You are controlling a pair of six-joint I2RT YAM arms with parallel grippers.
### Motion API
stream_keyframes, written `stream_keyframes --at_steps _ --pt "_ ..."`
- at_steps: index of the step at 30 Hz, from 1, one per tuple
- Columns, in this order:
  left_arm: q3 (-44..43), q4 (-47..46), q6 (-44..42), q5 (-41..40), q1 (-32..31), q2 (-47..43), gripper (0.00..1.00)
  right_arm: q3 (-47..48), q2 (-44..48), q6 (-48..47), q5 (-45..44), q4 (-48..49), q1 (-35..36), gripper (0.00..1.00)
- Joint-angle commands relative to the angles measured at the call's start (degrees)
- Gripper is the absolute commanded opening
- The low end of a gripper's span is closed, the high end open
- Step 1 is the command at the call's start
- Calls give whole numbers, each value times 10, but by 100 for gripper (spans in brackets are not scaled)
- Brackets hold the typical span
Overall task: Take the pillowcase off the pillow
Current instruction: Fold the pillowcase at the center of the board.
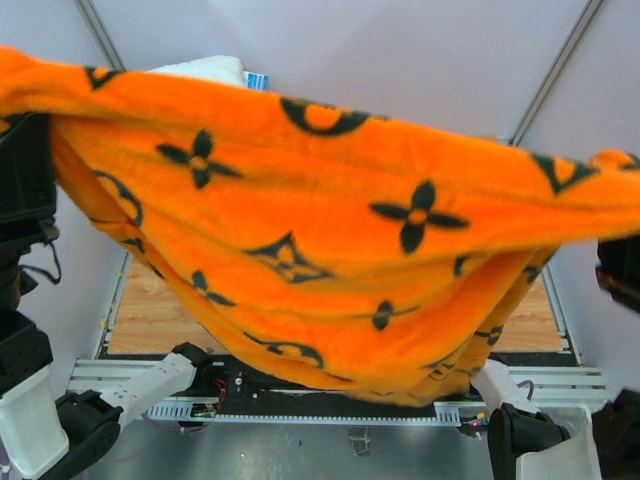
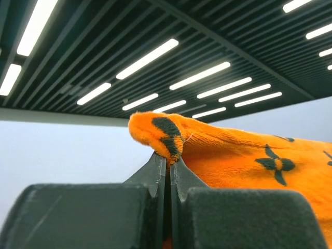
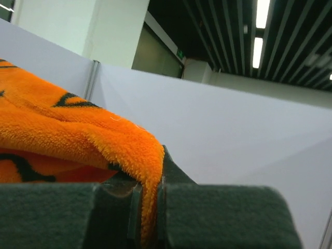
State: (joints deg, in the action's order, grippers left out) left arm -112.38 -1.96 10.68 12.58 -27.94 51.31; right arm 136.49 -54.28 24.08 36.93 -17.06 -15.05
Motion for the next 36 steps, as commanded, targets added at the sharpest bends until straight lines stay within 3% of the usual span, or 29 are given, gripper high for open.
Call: stream_keyframes --at_steps 1,8,14,18,22,26,32,36 --pt "-1 52 -17 -9 0 84 0 -76 -57 6 -75 -36 16 1" --pt "-24 33 -41 -19 0 245 0 -180 -138 -24 -124 -27 15 1" --pt "-130 14 -26 -9 28 461 0 -317 -220 -35 -143 49 -3 1" --pt "-199 -30 -10 -16 45 611 0 -359 -310 -37 -135 104 -18 1" --pt "-296 -110 31 -16 68 771 0 -325 -428 -49 -126 129 -25 1" --pt "-306 -265 93 -12 96 858 0 -227 -535 -46 -97 110 -37 1" --pt "-254 -336 109 -15 112 848 0 -206 -539 -48 -100 146 -46 1" --pt "-318 -305 91 -19 118 860 0 -154 -545 -57 -118 147 -50 1"
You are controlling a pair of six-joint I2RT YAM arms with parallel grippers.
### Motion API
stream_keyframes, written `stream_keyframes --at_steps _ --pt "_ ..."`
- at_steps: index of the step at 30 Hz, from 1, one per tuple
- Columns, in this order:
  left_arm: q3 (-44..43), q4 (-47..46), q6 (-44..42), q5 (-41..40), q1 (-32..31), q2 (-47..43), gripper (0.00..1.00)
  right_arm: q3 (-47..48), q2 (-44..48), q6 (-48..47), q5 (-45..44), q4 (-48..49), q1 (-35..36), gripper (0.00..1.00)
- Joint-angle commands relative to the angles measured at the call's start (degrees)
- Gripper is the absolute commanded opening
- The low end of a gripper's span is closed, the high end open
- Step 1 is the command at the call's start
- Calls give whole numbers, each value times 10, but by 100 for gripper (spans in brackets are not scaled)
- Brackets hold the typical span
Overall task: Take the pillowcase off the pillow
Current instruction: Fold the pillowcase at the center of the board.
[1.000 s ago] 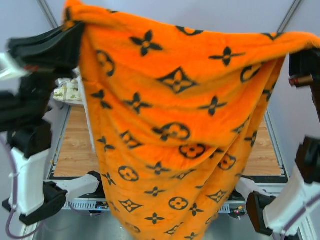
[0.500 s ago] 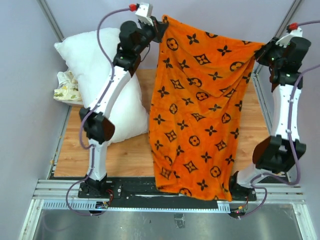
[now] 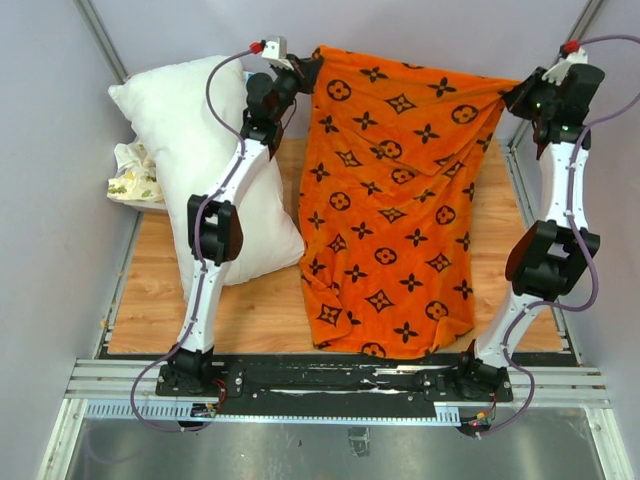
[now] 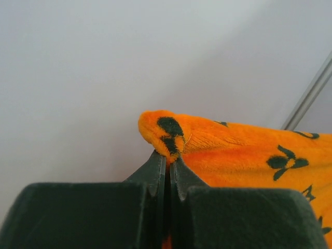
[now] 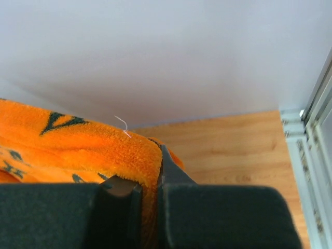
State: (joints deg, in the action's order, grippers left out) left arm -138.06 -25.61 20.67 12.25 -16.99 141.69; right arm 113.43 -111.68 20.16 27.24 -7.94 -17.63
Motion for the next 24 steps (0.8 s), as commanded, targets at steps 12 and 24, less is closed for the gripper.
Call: stream_keyframes --at_steps 12,24 --pt "-55 -131 44 -7 23 -71 0 256 -24 41 7 18 -73 1" --pt "43 -181 115 60 28 -205 0 106 175 8 46 34 -80 1"
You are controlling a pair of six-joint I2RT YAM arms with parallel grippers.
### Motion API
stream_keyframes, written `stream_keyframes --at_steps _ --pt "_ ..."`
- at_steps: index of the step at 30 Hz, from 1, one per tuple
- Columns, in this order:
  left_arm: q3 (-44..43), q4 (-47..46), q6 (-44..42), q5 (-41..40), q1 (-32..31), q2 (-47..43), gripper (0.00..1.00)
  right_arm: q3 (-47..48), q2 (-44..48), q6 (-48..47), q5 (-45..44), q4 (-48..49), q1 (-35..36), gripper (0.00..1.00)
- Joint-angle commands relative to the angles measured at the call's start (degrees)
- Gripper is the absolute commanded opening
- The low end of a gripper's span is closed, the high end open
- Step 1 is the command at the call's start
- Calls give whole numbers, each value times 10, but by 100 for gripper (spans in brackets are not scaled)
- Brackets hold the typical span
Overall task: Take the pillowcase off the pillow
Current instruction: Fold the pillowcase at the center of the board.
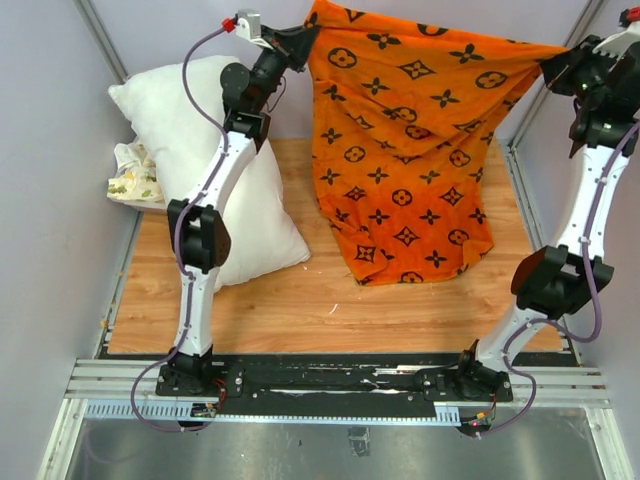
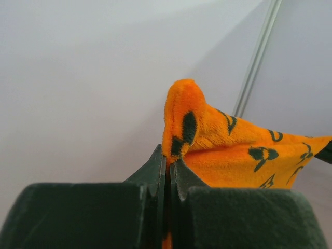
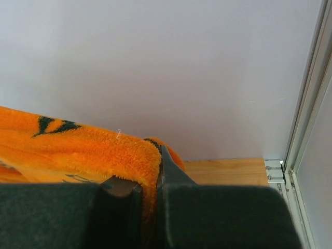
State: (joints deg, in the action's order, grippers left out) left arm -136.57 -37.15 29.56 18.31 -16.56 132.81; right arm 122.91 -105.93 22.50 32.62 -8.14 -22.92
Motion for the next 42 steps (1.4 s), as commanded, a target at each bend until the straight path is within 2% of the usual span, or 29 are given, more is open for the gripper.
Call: stream_keyframes --at_steps 1,7,15,20,26,33,38,42 --pt "43 -74 30 5 24 -145 0 8 142 -20 -13 38 -27 1" --pt "116 -90 -9 4 21 -291 0 5 285 -56 -119 7 -28 1" --pt "133 -49 -30 7 21 -411 0 154 334 -88 -186 -86 -29 1" --pt "127 -12 -56 -7 21 -465 0 216 360 -95 -222 -91 -27 1" --pt "18 60 -73 2 21 -433 0 224 362 -81 -237 -78 -6 1" --pt "-45 66 -57 12 21 -371 0 203 318 -62 -228 -75 -5 1" --pt "-57 50 -50 9 21 -306 0 146 279 -52 -210 -53 -5 1" --pt "-77 28 -33 3 21 -227 0 52 259 -51 -201 -5 -6 1"
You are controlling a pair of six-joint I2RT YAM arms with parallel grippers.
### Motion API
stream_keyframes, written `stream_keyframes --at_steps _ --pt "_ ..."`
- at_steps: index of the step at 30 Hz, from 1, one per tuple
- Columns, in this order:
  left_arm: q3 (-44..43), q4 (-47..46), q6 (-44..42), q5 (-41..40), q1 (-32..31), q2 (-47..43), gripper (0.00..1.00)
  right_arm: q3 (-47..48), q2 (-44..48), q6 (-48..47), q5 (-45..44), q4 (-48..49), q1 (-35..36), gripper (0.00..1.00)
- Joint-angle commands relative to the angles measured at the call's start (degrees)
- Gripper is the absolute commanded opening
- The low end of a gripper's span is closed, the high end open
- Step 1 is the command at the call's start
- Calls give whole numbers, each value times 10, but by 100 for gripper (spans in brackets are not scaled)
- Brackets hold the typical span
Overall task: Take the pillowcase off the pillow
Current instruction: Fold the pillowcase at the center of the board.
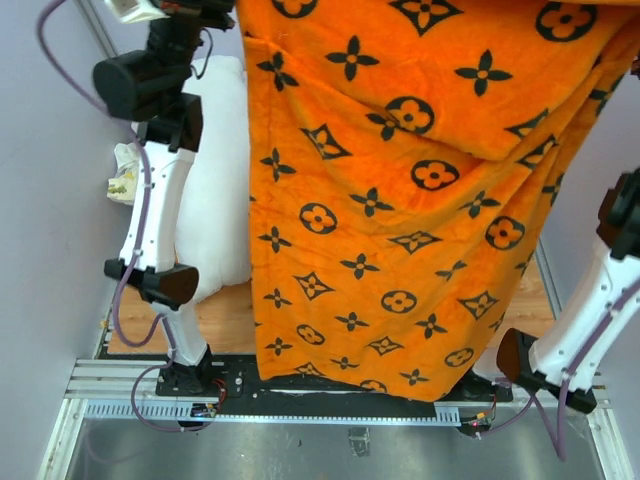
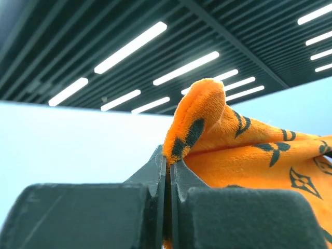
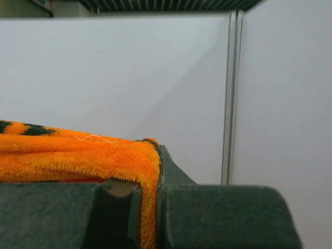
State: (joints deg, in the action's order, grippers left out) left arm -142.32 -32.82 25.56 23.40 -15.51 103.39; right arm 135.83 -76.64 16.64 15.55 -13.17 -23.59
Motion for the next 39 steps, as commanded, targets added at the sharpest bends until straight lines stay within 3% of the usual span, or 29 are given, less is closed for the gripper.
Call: stream_keyframes --at_steps 1,5,11,18,24,27,30,33,39 --pt "-30 -20 10 -53 10 91 0 -102 -39 9 -30 63 0 1" --pt "-43 -56 -21 -106 0 169 0 -164 -81 22 -19 119 -3 1" --pt "-70 -88 -52 -201 3 267 0 -143 -179 39 13 141 -3 1" --pt "-52 -111 -49 -203 7 281 0 -128 -208 35 28 144 -3 1" --pt "-15 -109 -33 -168 16 266 0 -220 -163 32 38 165 -3 1" --pt "46 -107 -15 -129 22 245 0 -303 -123 31 43 176 -3 1" --pt "179 -158 -3 -92 22 199 0 -387 -86 35 47 201 -3 1" --pt "308 -218 5 -90 22 150 0 -410 -64 26 56 193 -4 1" --pt "320 -232 7 -76 22 69 0 -338 -18 -6 38 141 -4 1"
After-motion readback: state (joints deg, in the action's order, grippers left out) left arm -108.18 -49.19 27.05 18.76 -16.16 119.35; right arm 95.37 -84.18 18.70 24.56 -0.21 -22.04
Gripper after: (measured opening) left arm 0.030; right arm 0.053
